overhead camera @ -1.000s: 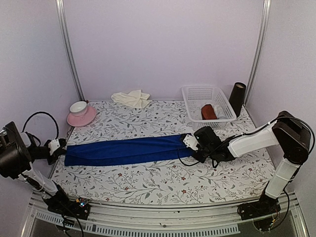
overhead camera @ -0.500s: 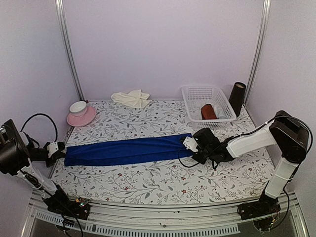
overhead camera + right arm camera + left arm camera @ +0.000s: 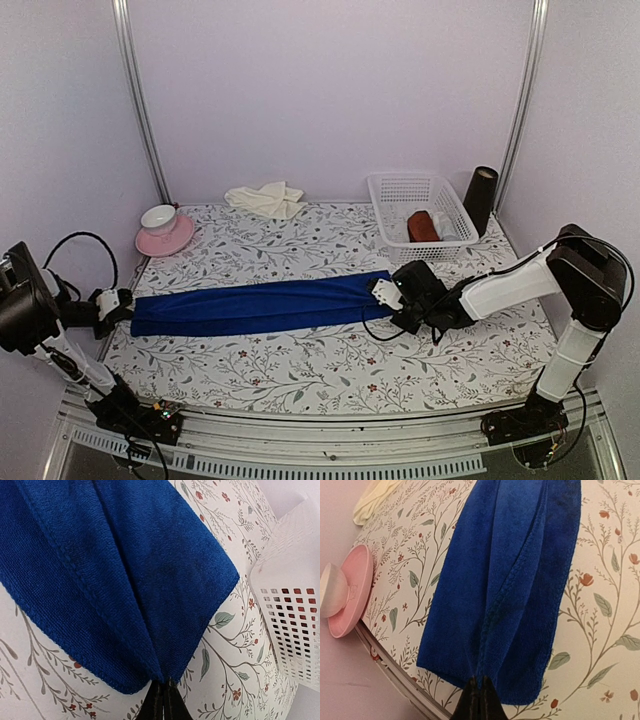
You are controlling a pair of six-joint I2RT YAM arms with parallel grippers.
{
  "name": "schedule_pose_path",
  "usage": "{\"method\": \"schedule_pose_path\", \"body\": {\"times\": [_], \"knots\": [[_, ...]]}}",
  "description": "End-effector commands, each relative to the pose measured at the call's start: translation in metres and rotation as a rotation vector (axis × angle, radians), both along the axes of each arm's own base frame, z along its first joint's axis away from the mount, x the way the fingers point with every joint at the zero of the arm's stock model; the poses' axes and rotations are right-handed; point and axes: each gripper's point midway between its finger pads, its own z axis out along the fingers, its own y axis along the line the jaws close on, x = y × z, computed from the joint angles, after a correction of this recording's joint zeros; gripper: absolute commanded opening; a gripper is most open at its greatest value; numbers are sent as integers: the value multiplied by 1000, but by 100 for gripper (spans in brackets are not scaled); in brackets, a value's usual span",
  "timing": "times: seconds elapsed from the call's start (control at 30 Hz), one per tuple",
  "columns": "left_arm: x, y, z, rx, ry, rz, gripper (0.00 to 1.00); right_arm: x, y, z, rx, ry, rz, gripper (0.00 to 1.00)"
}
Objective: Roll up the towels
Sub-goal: Fold the towel at the center of the board.
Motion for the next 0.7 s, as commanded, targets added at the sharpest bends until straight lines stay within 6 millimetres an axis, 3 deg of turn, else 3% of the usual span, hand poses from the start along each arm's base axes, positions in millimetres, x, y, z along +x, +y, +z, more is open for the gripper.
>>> {"method": "schedule_pose_path", "body": {"times": [0.0,0.07,0.17,0.2,0.27,0.47,0.67], "knots": [[-12,21,-13,-21,11,103,1,-8,3,-4,-9,37,38,1],[-13,20,-16,-10,16,96,15,-11,6,-8,-10,61,54,2],[-13,22,-16,1,21,99,49,-14,11,-9,-6,89,71,9],[-13,24,-16,-1,23,106,61,-15,12,-6,1,96,78,19],[-10,27,-13,-5,24,122,76,-17,14,0,14,100,83,41],[4,42,5,-34,4,191,97,-22,20,27,92,95,95,67],[18,61,21,-44,-20,272,97,-23,19,53,186,108,76,86]]}}
